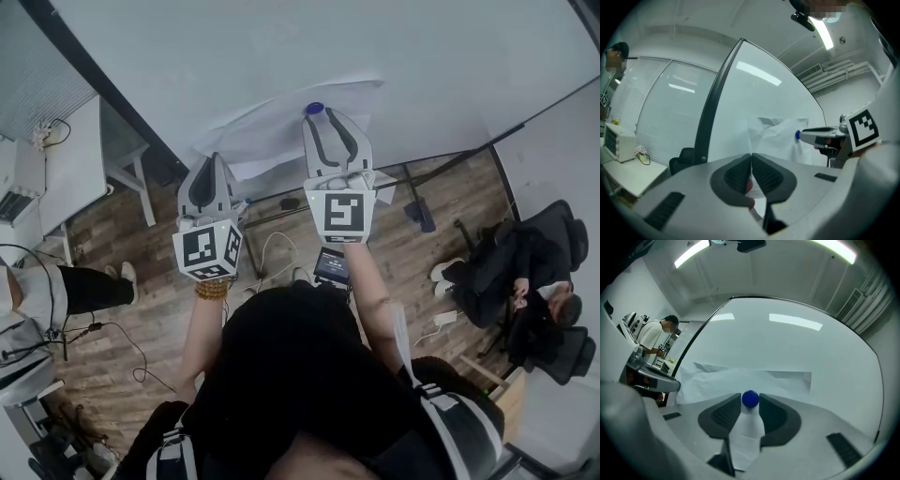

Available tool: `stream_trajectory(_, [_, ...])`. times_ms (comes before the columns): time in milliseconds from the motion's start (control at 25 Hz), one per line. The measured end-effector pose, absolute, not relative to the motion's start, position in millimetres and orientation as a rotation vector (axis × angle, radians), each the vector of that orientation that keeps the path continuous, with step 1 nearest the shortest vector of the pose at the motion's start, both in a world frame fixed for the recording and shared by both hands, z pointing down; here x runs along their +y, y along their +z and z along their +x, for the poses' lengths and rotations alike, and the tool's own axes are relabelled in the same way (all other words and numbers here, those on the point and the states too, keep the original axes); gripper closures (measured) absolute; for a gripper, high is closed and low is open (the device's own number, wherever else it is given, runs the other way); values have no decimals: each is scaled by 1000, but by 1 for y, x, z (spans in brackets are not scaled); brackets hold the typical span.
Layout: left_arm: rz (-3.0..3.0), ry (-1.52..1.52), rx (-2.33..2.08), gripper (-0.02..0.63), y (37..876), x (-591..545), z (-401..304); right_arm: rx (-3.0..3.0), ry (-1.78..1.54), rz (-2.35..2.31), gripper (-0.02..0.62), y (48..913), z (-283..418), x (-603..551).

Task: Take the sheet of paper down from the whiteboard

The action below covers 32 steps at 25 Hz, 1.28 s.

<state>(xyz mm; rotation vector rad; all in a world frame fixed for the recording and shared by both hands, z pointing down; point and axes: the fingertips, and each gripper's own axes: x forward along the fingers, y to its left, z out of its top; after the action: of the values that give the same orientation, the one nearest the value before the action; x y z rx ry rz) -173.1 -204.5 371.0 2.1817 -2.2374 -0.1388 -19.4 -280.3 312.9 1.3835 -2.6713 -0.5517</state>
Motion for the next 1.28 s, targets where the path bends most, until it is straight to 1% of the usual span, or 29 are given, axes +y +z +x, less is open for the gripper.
stream_trajectory(320, [2171, -138, -2245, 589, 370, -204, -172, -2656, -538, 1402, 463, 314, -20, -284])
stream_trajectory(1280, [2125, -197, -2244, 589, 371, -209, -175, -2666, -512, 1410, 471, 314, -21, -289])
